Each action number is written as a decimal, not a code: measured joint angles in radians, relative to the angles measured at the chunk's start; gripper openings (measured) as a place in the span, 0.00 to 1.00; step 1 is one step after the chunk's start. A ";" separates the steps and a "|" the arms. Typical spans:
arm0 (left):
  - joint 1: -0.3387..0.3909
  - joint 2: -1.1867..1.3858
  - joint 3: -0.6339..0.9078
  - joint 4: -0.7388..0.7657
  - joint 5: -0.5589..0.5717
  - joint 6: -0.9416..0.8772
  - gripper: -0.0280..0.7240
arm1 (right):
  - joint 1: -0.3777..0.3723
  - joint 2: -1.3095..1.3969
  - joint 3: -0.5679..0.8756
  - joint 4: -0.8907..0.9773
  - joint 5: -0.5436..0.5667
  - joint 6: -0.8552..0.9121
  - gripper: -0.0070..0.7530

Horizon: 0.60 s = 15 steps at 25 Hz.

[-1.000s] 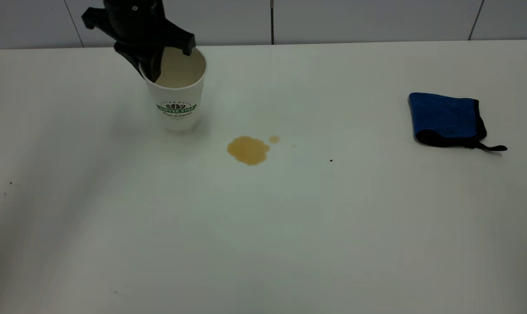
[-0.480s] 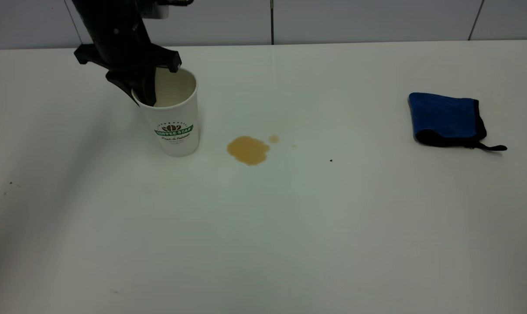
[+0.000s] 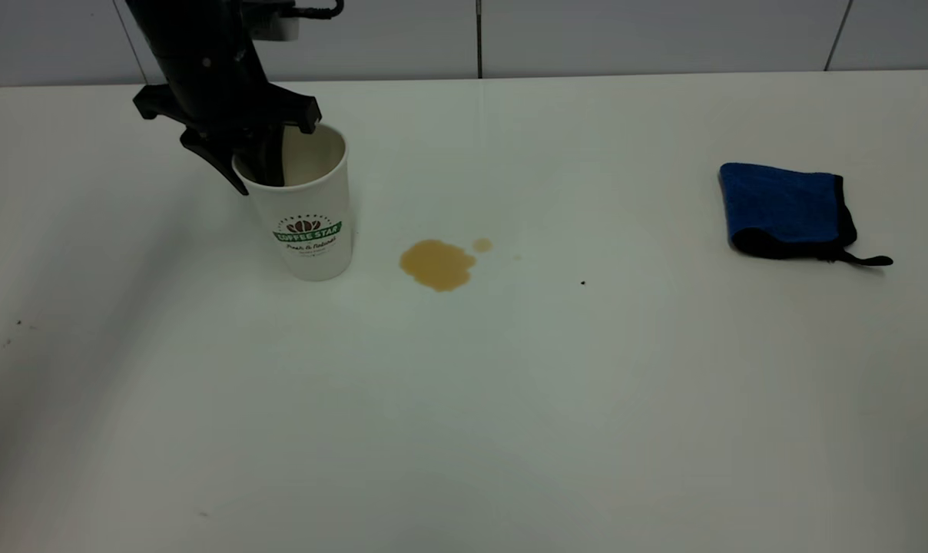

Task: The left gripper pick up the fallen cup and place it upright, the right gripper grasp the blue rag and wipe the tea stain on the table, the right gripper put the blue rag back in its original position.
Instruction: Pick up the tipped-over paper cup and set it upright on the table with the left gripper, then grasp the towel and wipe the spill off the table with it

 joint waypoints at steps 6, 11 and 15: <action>0.000 -0.118 0.000 0.000 0.022 0.003 0.70 | 0.000 0.000 0.000 0.000 0.000 0.000 0.49; 0.000 -0.266 0.000 0.000 0.123 0.024 0.72 | 0.000 0.000 0.000 0.000 0.000 0.000 0.49; -0.001 -0.418 0.000 0.000 0.262 0.027 0.72 | 0.000 0.000 0.000 0.000 0.000 0.000 0.49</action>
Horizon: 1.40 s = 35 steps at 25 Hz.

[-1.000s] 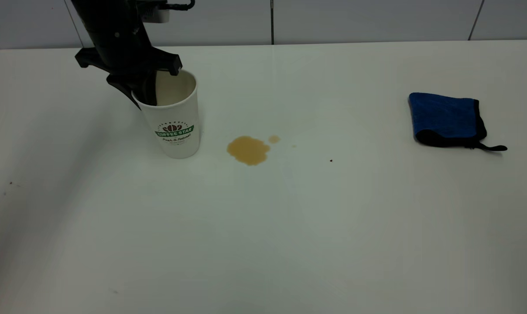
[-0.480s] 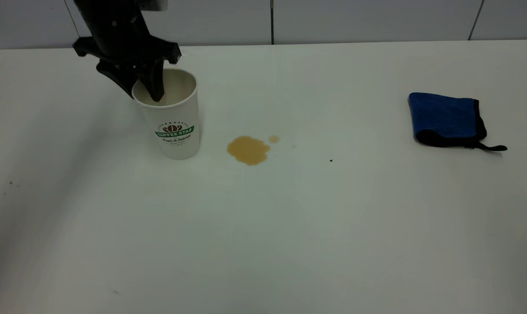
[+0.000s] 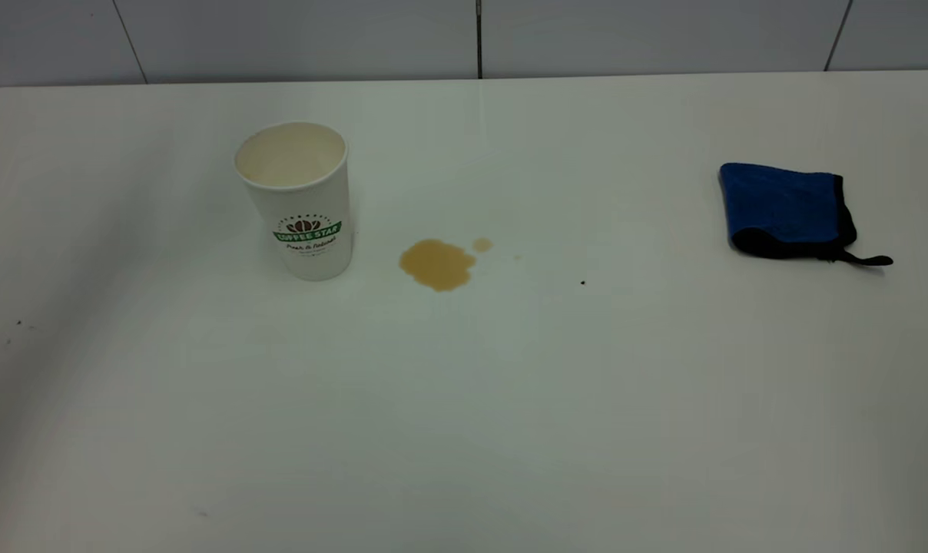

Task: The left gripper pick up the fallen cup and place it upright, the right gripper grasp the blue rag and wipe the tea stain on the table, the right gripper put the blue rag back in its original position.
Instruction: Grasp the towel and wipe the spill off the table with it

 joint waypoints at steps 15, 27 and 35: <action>0.000 -0.542 0.212 0.026 0.192 -0.017 0.63 | 0.000 0.000 0.000 0.000 0.000 0.000 0.49; 0.000 -1.070 0.936 0.030 0.189 -0.021 0.63 | 0.000 0.000 0.000 0.000 0.000 0.000 0.49; 0.000 -1.421 1.222 0.030 0.130 -0.026 0.63 | 0.000 0.000 0.000 0.000 0.000 0.000 0.49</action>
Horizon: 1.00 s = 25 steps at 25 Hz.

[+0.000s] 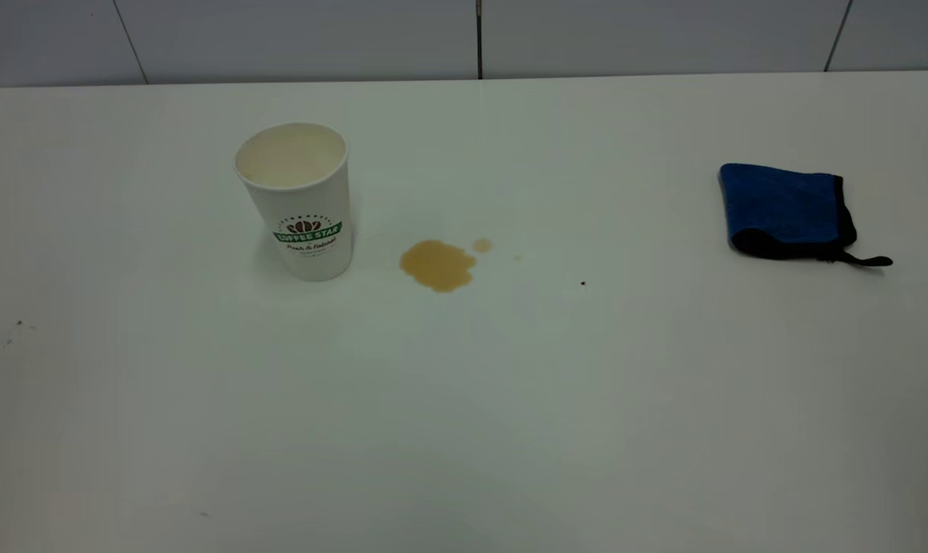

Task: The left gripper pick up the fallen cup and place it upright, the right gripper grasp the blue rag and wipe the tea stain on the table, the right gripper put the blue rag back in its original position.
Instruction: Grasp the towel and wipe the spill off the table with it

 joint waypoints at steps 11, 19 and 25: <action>-0.001 -0.418 0.044 0.000 0.027 0.000 0.63 | 0.000 0.000 0.000 0.000 0.000 0.000 0.49; 0.152 -0.594 0.044 -0.004 0.043 0.000 0.63 | 0.000 0.000 0.000 0.000 0.000 0.000 0.49; 0.177 -0.594 0.044 -0.004 0.045 0.000 0.63 | 0.000 0.000 0.000 0.000 0.000 0.000 0.49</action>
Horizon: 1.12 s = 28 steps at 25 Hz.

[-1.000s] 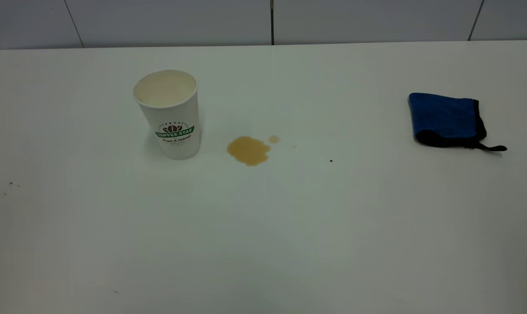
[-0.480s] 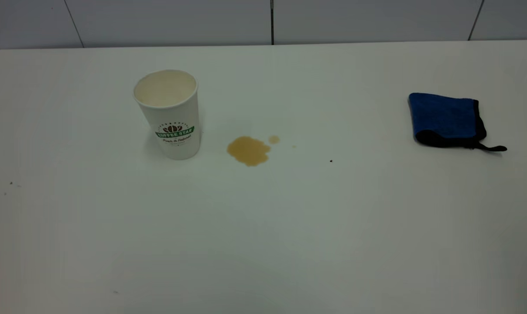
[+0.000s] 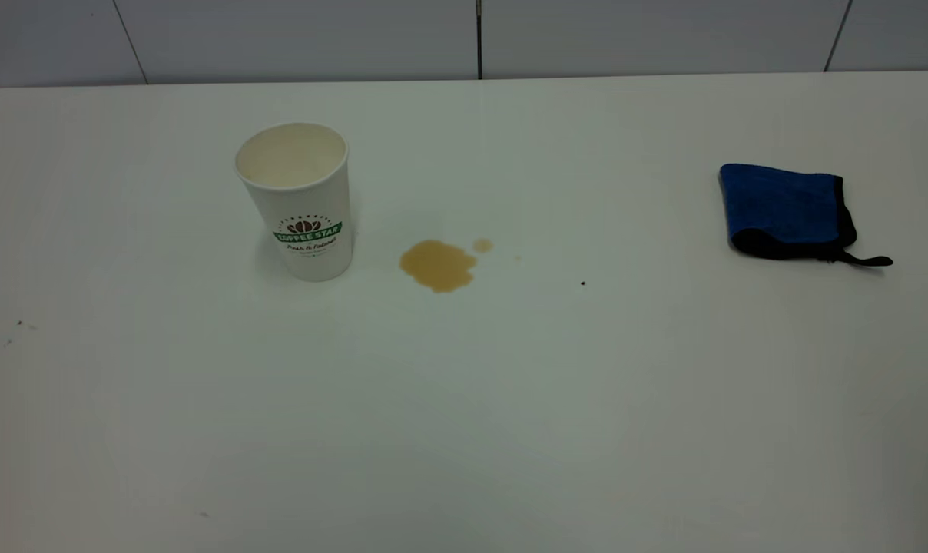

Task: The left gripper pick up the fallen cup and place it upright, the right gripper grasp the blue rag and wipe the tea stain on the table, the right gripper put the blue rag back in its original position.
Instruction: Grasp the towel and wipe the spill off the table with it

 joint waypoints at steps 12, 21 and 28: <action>0.000 0.000 0.000 0.000 0.002 0.000 0.63 | 0.000 0.000 0.000 0.007 0.000 0.001 0.49; 0.000 0.000 0.000 0.000 0.002 0.000 0.63 | 0.000 0.187 -0.014 0.078 -0.103 -0.005 0.65; 0.000 0.000 0.000 0.000 0.002 0.001 0.63 | 0.000 0.601 -0.020 0.279 -0.390 -0.262 0.82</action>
